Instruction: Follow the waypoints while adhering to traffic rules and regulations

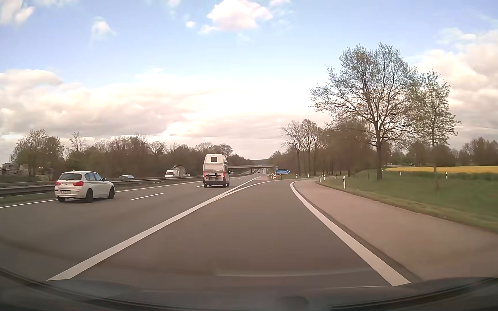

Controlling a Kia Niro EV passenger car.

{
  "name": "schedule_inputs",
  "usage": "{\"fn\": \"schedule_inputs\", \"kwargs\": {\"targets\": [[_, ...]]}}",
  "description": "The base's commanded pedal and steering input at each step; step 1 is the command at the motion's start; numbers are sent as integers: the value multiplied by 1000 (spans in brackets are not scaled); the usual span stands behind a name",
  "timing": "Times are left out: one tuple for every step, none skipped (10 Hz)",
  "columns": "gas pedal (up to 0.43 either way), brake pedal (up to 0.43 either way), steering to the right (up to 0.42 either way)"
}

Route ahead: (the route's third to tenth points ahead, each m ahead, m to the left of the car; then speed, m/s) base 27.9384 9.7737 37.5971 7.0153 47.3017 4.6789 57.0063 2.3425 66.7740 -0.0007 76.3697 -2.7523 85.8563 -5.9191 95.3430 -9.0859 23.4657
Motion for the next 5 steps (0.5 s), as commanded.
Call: {"fn": "schedule_inputs", "kwargs": {"targets": [[0, 183, 2], [0, 177, 2], [0, 177, 2], [0, 165, 2], [0, 146, 5]]}}
